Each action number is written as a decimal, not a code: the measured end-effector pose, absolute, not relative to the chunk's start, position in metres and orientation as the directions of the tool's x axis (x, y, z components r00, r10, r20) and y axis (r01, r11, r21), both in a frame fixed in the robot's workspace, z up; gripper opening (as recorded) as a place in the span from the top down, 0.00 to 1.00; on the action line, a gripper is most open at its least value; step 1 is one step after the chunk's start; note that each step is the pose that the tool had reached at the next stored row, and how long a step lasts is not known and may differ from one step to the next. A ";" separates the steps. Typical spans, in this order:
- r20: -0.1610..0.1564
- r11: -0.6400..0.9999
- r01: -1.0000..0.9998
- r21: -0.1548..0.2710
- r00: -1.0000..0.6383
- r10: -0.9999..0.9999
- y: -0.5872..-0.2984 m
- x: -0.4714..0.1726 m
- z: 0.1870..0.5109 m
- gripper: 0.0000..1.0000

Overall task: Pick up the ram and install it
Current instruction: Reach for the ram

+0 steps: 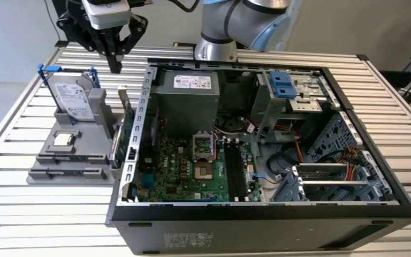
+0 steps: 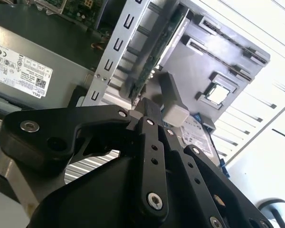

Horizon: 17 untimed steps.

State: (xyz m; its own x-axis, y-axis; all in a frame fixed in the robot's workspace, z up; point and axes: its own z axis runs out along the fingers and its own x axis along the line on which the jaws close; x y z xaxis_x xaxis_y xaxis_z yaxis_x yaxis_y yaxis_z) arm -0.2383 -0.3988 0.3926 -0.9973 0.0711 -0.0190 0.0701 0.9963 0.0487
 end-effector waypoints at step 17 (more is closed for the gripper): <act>-0.019 0.996 0.070 0.049 -0.997 0.071 -0.399 -0.277 0.392 1.00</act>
